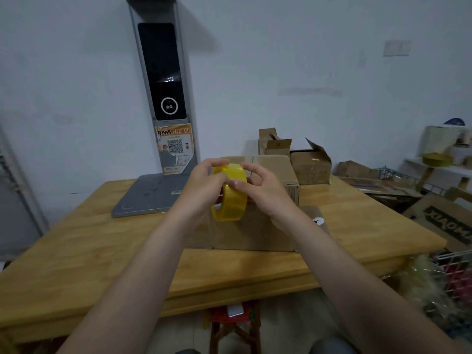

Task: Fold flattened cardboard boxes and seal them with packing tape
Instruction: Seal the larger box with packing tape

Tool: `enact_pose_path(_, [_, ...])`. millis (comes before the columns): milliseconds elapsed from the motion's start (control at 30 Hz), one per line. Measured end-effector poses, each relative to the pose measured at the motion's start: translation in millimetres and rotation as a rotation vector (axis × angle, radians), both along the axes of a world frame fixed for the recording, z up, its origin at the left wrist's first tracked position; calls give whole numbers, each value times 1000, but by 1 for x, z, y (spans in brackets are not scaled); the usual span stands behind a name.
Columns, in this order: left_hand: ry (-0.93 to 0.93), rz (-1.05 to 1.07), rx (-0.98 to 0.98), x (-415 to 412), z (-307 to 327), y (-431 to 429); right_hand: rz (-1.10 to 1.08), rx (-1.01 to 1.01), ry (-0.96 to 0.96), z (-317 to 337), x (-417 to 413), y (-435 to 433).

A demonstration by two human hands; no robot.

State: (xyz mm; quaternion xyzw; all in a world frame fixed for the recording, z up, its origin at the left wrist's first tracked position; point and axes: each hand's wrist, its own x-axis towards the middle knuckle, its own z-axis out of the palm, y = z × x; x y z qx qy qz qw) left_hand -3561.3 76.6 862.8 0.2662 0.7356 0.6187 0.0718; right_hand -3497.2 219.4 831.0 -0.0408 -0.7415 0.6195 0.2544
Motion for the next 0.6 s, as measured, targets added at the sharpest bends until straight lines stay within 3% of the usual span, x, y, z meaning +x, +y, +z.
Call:
enact_pose_path(100, [198, -11, -182, -4, -6, -8, 17, -62, 30, -11, 2, -4])
enact_pose_path(233, [355, 113, -286, -15, -19, -14, -62, 110, 7, -7, 2, -4])
enact_pose_path(400, [315, 148, -187, -22, -27, -11, -75, 333, -113, 7, 5, 2])
enact_pose_path(600, [171, 65, -303, -38, -37, -8, -48, 422, -202, -3, -2, 13])
